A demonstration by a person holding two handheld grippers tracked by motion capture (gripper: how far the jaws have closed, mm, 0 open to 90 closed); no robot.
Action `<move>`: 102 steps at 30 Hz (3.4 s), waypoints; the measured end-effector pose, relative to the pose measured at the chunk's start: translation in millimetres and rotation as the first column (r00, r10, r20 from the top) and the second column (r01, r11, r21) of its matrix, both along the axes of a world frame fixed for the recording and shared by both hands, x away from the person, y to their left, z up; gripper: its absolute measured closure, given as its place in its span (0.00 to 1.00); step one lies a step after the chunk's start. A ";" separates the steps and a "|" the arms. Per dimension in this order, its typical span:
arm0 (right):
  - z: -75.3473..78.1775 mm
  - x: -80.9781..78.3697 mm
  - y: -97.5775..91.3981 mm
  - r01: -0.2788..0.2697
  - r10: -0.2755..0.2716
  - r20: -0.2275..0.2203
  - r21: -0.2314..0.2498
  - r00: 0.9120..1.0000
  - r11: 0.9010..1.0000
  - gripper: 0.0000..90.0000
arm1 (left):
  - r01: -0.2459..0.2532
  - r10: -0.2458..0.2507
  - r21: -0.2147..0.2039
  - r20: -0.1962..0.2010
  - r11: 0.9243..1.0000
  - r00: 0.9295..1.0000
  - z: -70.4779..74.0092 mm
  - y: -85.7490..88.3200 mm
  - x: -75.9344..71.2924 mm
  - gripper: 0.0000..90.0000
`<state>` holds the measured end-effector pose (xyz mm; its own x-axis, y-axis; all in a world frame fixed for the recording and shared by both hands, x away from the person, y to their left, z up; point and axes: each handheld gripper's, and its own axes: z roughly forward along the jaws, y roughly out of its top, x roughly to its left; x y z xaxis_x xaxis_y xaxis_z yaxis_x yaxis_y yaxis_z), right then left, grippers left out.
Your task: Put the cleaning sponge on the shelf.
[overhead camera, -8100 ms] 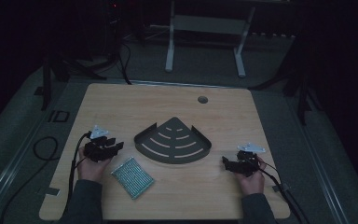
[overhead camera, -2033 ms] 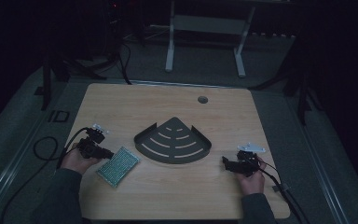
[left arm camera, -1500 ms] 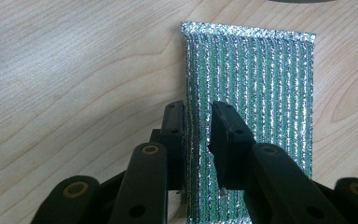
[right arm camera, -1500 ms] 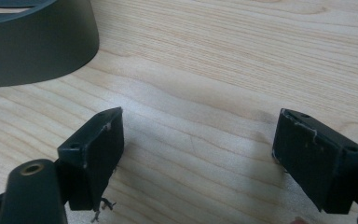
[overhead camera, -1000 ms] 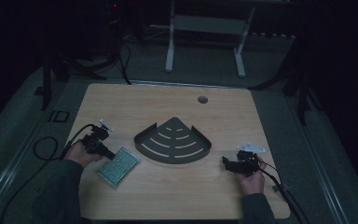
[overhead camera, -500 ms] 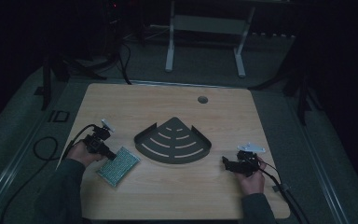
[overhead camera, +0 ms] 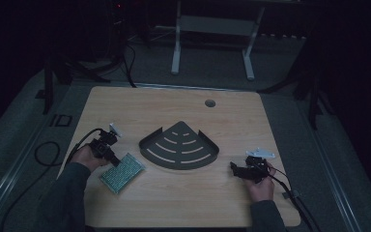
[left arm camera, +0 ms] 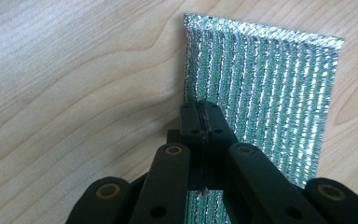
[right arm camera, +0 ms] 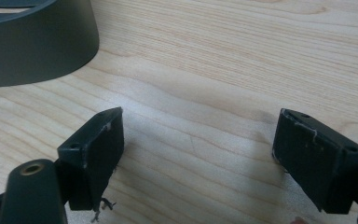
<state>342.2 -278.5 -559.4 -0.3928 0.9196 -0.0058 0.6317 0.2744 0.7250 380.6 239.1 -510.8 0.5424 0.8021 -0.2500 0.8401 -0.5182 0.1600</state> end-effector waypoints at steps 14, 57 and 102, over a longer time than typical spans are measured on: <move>0.0 0.0 0.0 0.000 0.000 0.000 0.000 1.000 1.000 0.18 | 0.025 -0.026 0.002 0.037 1.000 0.999 27.7 -2.3 -1.7 1.00; 0.0 0.0 0.1 0.000 0.000 0.000 0.000 1.000 1.000 0.18 | 0.051 -0.052 0.008 0.140 0.999 0.989 87.5 -6.7 7.0 1.00; 0.0 0.0 0.1 0.001 -0.001 -0.001 0.000 1.000 1.000 0.18 | 0.096 -0.099 0.026 0.187 0.995 0.977 114.8 -49.5 31.4 1.00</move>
